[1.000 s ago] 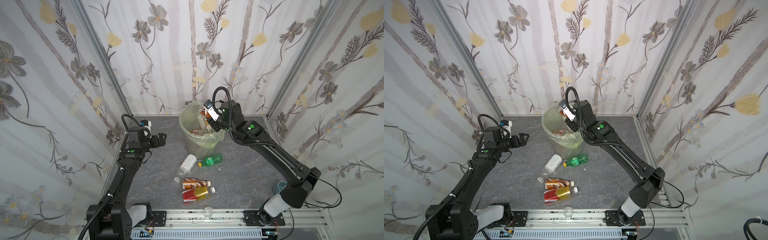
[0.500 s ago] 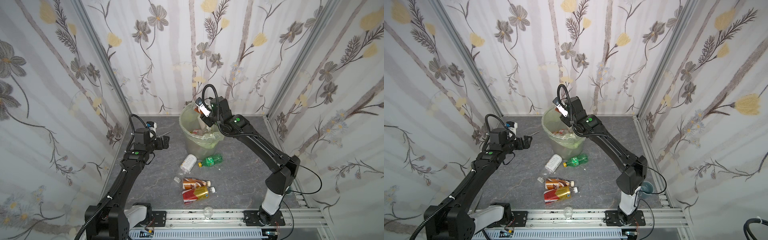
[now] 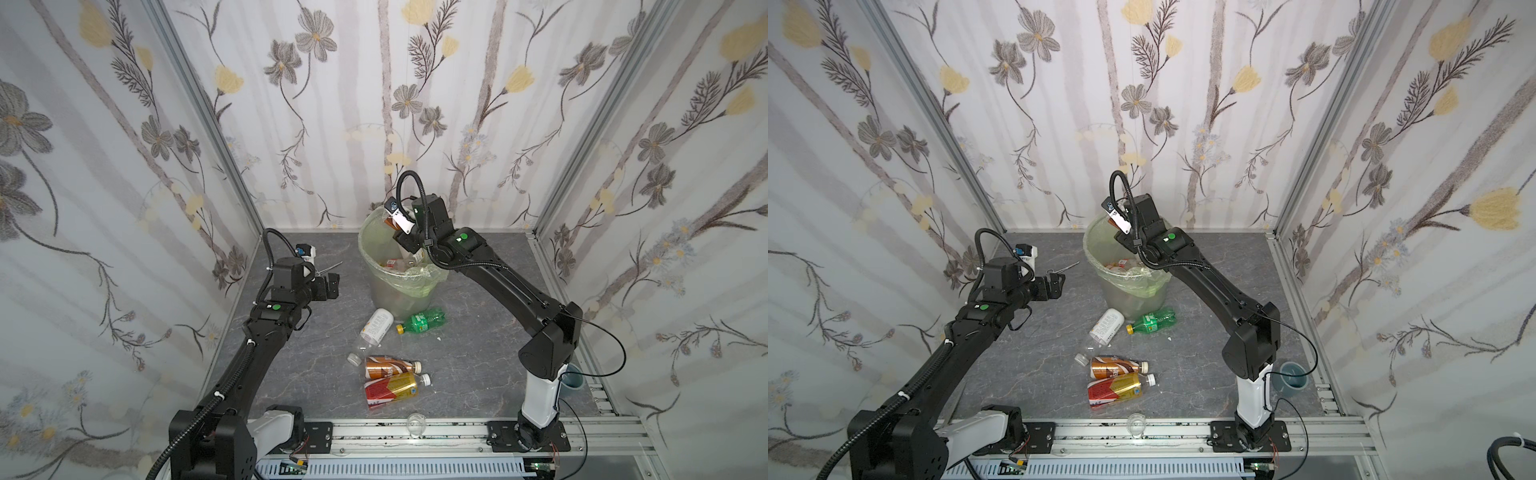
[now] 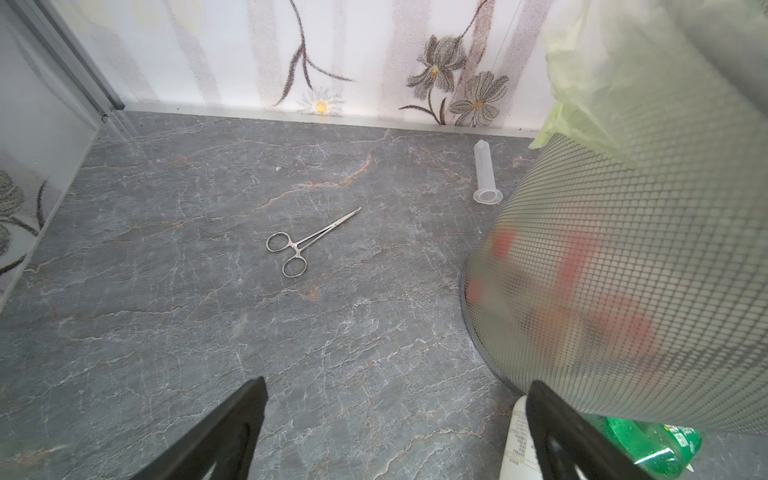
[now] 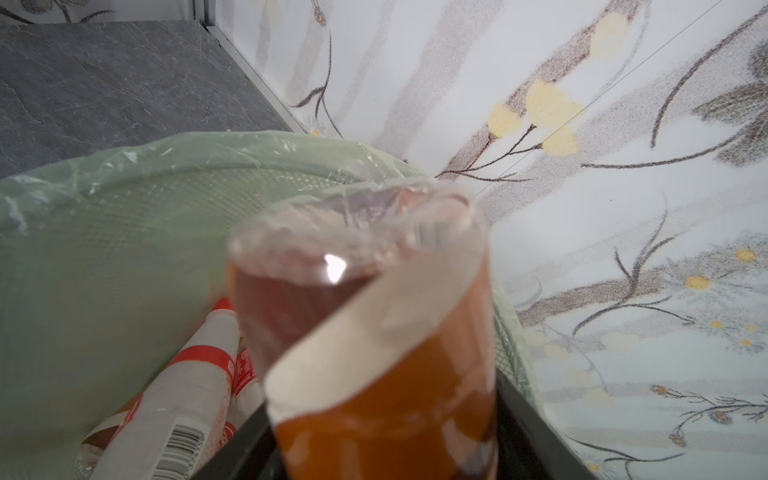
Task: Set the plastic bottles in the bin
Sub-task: 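Open the right gripper to drop the coffee bottle into the bin, then move the right gripper down to the green yellow-capped soda bottle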
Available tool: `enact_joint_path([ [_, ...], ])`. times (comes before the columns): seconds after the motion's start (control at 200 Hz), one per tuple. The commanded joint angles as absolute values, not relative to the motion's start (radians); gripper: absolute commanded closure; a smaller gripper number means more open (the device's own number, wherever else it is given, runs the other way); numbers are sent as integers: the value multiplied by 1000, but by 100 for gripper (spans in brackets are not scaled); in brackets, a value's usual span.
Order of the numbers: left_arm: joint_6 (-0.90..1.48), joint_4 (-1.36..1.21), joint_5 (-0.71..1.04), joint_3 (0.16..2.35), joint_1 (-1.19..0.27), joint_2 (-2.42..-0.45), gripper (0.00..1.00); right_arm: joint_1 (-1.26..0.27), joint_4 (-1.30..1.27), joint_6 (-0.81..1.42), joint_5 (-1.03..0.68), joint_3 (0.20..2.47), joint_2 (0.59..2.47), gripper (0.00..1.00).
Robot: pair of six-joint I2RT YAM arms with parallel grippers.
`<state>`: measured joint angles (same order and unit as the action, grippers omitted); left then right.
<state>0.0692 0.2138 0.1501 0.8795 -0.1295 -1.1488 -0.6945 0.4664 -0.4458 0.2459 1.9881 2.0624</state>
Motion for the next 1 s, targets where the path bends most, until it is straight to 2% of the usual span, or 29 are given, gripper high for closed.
enact_joint_path([
  [0.0, 64, 195, 140, 874, -132, -1141, 1, -695, 403, -421, 246, 1996, 2051, 28],
  [0.31, 64, 196, 137, 874, -132, -1140, 1, -693, 440, -332, 120, 1983, 1937, 24],
  [0.46, 63, 196, 133, 874, -133, -1138, 1, -693, 446, -264, 102, 1896, 1825, 23],
  [0.625, 63, 196, 129, 877, -133, -1137, 1, -694, 397, -203, 86, 1675, 1613, 22],
  [0.8, 60, 196, 118, 877, -133, -1129, 1, -683, 291, -126, 61, 1337, 1330, 18],
  [0.995, 61, 195, 119, 877, -133, -1124, 1, -651, 232, -76, -49, 999, 1158, 23],
])
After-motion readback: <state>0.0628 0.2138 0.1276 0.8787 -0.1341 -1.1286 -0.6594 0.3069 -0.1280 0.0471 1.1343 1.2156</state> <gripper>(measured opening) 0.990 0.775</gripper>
